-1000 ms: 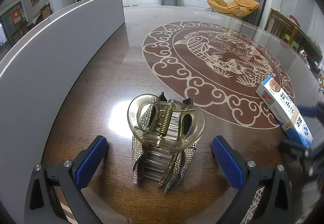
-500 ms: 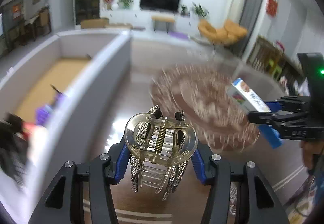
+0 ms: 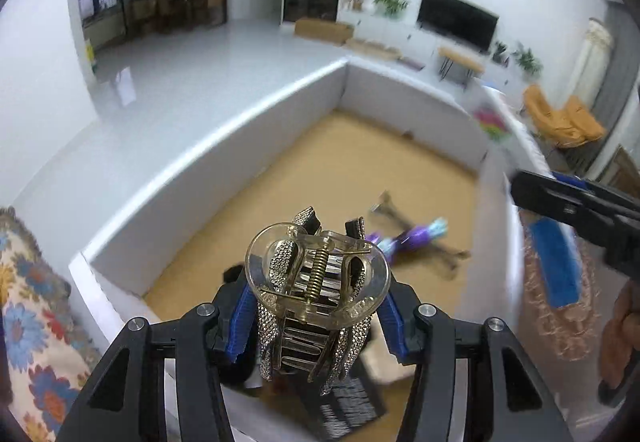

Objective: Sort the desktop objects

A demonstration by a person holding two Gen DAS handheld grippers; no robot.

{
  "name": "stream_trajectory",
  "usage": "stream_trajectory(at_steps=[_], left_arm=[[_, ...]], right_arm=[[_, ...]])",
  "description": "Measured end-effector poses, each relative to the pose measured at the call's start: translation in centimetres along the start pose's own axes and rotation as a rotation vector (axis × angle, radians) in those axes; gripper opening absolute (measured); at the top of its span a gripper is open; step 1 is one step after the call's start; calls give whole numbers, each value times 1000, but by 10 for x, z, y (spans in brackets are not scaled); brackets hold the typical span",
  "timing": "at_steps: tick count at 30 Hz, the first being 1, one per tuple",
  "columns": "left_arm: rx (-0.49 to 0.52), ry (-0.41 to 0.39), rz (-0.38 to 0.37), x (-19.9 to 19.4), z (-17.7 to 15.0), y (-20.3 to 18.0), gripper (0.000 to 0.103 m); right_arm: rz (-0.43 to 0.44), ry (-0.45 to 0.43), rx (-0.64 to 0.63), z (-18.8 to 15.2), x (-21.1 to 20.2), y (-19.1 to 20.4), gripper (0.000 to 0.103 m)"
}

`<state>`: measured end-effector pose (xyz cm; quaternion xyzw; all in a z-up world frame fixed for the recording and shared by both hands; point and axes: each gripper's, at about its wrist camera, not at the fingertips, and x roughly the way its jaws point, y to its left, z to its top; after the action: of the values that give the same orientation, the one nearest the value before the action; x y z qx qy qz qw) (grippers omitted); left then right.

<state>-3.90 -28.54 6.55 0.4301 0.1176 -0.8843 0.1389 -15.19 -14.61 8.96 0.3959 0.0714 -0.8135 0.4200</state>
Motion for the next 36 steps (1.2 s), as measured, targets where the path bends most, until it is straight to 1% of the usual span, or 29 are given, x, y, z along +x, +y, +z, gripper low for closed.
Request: stream_trajectory(at_steps=[2, 3, 4, 5, 6, 8, 10, 11, 13, 14, 15, 18, 20, 21, 23, 24, 25, 28, 32, 36], left_arm=[[-9, 27, 14, 11, -9, 5, 55], [-18, 33, 15, 15, -14, 6, 57], [-22, 37, 14, 17, -18, 6, 60], [-26, 38, 21, 18, -22, 7, 70], [-27, 33, 36, 17, -24, 6, 79], [-23, 10, 66, 16, -25, 3, 81], [-32, 2, 83, 10, -28, 0, 86], [-41, -3, 84, 8, -29, 0, 87], [-58, -39, 96, -1, -31, -1, 88], [-69, -57, 115, -6, -30, -1, 90], [-79, -73, 145, -8, -22, -1, 91], [-64, -115, 190, -26, -25, -15, 91], [-66, -140, 219, -34, -27, -21, 91], [-79, -177, 256, -42, -32, -26, 91], [-99, -240, 306, -52, -38, -33, 91], [-113, -268, 323, -58, -42, -35, 91], [-119, -276, 313, -61, -43, -36, 91], [-115, -241, 260, -62, -42, -35, 91], [-128, -160, 280, -55, -39, -33, 91], [-158, -131, 253, -55, -42, -26, 91]], right_arm=[[6, 51, 0, -4, 36, 9, 46], [14, 100, 12, -10, 56, 9, 48], [12, 158, 26, -14, 75, 9, 54], [5, 186, 35, -15, 88, 5, 55], [-8, 196, 39, -18, 95, 3, 56], [-21, 168, 40, -21, 91, -1, 59], [-37, 119, 43, -21, 74, -7, 77], [-54, 90, 38, -20, 64, -9, 81], [-79, 46, 26, -21, 40, -18, 87], [-94, 27, 19, -20, 30, -20, 89], [-110, 11, 15, -19, 18, -18, 90], [-124, -14, 9, -12, -10, -25, 90], [-127, -14, 2, -14, -17, -27, 90], [-129, -10, -4, -16, -19, -28, 90], [-130, 0, -16, -18, -24, -30, 90], [-129, 5, -22, -19, -25, -30, 90], [-130, 9, -25, -19, -27, -31, 90], [-129, 23, -35, -18, -23, -28, 90], [-132, 55, -50, -13, -17, -22, 90], [-137, 110, -64, -11, -4, -14, 90]])
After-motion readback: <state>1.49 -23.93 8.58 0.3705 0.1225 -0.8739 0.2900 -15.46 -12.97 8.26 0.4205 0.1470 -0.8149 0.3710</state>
